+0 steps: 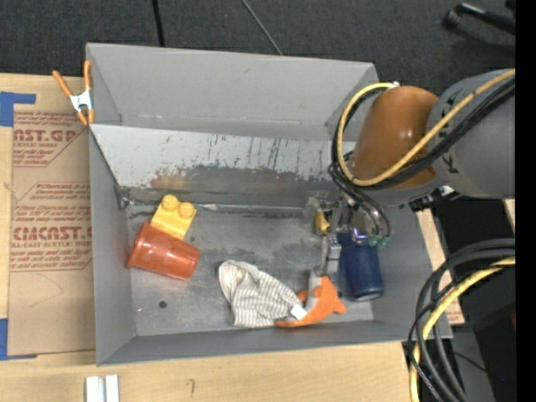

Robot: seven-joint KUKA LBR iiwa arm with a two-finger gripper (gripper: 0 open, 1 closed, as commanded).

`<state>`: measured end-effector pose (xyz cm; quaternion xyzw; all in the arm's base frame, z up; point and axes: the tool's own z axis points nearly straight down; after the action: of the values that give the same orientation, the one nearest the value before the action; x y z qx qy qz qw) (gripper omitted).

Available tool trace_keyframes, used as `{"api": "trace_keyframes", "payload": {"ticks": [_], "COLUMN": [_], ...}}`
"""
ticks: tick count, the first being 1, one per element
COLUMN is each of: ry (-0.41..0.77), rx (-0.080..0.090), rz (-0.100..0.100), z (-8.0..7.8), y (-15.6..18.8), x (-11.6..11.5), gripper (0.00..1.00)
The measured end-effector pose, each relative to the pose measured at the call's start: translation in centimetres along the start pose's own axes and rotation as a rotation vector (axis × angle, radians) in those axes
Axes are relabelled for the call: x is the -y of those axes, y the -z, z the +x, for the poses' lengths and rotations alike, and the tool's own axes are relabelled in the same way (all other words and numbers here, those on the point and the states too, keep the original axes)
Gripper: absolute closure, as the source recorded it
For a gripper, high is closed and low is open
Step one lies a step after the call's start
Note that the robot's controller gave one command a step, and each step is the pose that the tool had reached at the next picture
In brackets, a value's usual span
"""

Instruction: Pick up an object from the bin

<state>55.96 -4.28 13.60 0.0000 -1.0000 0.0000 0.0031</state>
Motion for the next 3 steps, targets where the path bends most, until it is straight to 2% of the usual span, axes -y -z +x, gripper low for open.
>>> {"api": "trace_keyframes", "payload": {"ticks": [1,2,3], "ry": [0.0,-0.055,0.089], "rx": [0.007,0.014,0.005], "rz": [0.0,-0.001,0.0], "z": [-0.2,1.9,2.9], "y": [0.5,-3.2,-6.7], "x": [0.0,-0.4,-1.2], "gripper": [0.0,0.0,1.0]}}
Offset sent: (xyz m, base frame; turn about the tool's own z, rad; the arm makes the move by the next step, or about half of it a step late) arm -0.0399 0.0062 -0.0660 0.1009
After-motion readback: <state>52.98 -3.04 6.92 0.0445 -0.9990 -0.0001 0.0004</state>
